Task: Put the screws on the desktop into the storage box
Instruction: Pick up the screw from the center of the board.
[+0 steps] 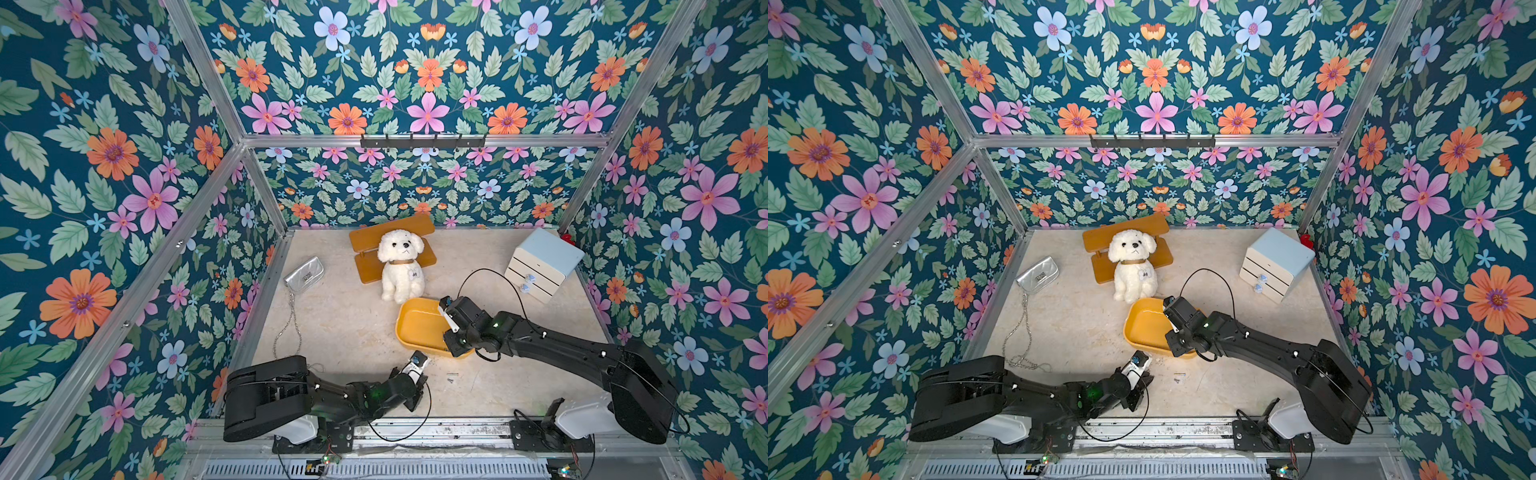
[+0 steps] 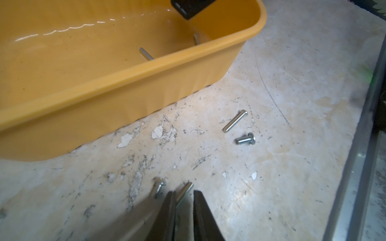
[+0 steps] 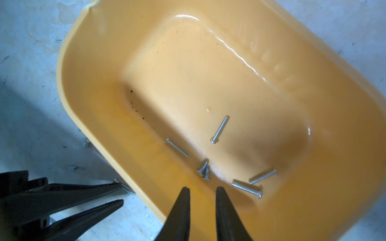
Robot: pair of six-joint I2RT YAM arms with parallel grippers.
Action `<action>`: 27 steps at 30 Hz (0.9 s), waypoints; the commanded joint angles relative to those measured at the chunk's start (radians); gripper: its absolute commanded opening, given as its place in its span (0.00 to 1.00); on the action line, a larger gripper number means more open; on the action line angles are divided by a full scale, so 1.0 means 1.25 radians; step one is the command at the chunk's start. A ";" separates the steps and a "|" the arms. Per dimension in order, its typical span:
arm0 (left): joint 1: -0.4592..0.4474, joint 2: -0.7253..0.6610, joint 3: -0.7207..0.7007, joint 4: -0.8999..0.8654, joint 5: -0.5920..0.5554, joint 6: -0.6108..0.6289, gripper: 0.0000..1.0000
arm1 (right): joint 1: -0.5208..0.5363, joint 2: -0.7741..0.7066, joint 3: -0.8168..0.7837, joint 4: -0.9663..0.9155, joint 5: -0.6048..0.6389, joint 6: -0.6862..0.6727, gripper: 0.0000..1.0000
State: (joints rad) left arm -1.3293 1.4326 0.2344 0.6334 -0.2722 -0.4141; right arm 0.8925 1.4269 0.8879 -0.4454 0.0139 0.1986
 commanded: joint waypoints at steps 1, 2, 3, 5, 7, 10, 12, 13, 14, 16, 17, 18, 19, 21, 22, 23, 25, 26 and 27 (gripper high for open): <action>0.001 -0.008 0.002 -0.048 0.009 -0.020 0.21 | 0.005 -0.004 0.001 0.004 -0.006 0.008 0.27; 0.001 -0.016 0.003 -0.064 0.009 -0.025 0.21 | 0.005 -0.004 0.000 0.004 -0.007 0.008 0.27; -0.001 -0.022 0.007 -0.082 0.006 -0.029 0.21 | 0.006 -0.004 0.000 0.004 -0.007 0.007 0.27; -0.001 -0.031 0.004 -0.087 -0.002 -0.033 0.23 | 0.007 -0.004 0.000 0.003 -0.009 0.007 0.27; -0.001 -0.023 0.008 -0.087 -0.005 -0.030 0.25 | 0.007 -0.001 0.000 0.001 -0.009 0.007 0.27; -0.001 -0.014 0.011 -0.067 0.009 -0.017 0.27 | 0.010 0.004 0.000 0.001 -0.013 0.004 0.27; -0.001 -0.020 0.007 -0.049 0.006 -0.004 0.29 | 0.018 -0.001 0.000 0.004 -0.008 -0.001 0.27; -0.002 -0.026 0.003 -0.034 -0.003 0.002 0.30 | 0.027 -0.009 0.000 0.006 -0.003 -0.005 0.27; -0.002 -0.032 -0.001 -0.021 -0.010 0.006 0.31 | 0.034 -0.017 0.000 0.007 0.000 -0.008 0.27; -0.002 -0.050 0.000 -0.011 -0.037 0.014 0.32 | 0.051 -0.038 0.001 0.009 0.000 -0.014 0.27; -0.001 -0.057 0.000 -0.005 -0.049 0.020 0.32 | 0.057 -0.049 0.000 0.010 -0.003 -0.016 0.27; -0.002 -0.071 -0.001 0.000 -0.060 0.025 0.32 | 0.064 -0.060 -0.002 0.010 -0.007 -0.016 0.27; -0.002 -0.085 -0.006 0.010 -0.069 0.029 0.32 | 0.072 -0.071 -0.005 0.012 -0.013 -0.018 0.27; -0.001 -0.117 -0.016 0.014 -0.089 0.035 0.32 | 0.082 -0.087 -0.016 0.020 -0.041 -0.014 0.26; 0.001 -0.134 -0.020 0.006 -0.100 0.035 0.33 | 0.085 -0.091 -0.023 0.026 -0.061 -0.009 0.26; 0.002 -0.150 -0.026 0.003 -0.111 0.033 0.33 | 0.091 -0.094 -0.032 0.034 -0.079 -0.003 0.26; 0.010 -0.193 -0.041 -0.021 -0.127 0.022 0.32 | 0.110 -0.095 -0.054 0.058 -0.116 0.007 0.26; 0.014 -0.215 -0.055 -0.019 -0.136 0.015 0.32 | 0.117 -0.096 -0.063 0.070 -0.128 0.012 0.26; 0.021 -0.241 -0.074 -0.011 -0.136 0.010 0.31 | 0.130 -0.092 -0.072 0.082 -0.140 0.014 0.26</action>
State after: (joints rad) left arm -1.3148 1.1805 0.1707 0.6205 -0.3935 -0.3904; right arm 1.0332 1.3106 0.8150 -0.3946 -0.0872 0.1913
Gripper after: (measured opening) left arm 0.314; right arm 0.261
